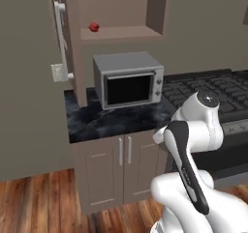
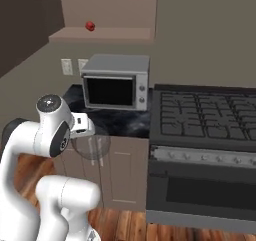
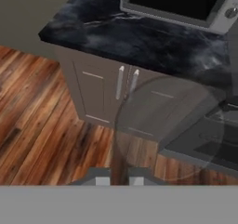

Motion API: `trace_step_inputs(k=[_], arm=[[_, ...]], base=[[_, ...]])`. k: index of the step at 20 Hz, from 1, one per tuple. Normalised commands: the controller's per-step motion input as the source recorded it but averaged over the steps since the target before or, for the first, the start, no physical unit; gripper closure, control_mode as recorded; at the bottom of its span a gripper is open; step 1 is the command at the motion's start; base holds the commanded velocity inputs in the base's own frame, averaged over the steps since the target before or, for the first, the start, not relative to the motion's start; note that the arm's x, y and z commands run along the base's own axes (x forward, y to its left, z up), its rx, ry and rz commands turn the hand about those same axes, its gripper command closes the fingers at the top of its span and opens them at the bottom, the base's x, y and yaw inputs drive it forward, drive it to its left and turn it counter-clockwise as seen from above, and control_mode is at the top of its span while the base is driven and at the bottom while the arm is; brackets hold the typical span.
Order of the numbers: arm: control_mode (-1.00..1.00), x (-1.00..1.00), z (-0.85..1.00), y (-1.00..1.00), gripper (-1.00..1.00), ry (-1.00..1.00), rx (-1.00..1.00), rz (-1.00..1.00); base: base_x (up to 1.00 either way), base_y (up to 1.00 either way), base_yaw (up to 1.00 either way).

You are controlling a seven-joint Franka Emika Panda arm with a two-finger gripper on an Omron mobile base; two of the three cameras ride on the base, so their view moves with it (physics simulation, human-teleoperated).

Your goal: Pick the candle and jar from the dining table and place them in the open cabinet. Close the cabinet after placing the objects.

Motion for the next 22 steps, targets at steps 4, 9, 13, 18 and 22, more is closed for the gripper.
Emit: trace_step_inputs(k=[4, 9, 13, 18, 22], arm=[[1.00, 0.00, 0.00, 0.00, 1.00, 0.00, 0.00, 0.00], [1.00, 0.00, 0.00, 0.00, 1.00, 0.00, 0.00, 0.00], [1.00, 0.00, 0.00, 0.00, 1.00, 0.00, 0.00, 0.00], [1.00, 0.00, 0.00, 0.00, 1.00, 0.00, 0.00, 0.00], [1.00, 0.00, 0.00, 0.00, 1.00, 0.00, 0.00, 0.00]], base=[[0.21, 0.62, -0.20], [0.51, 0.64, -0.02], [0.31, 0.26, 0.06], [0.11, 0.00, 0.15], [0.00, -0.12, 0.23]])
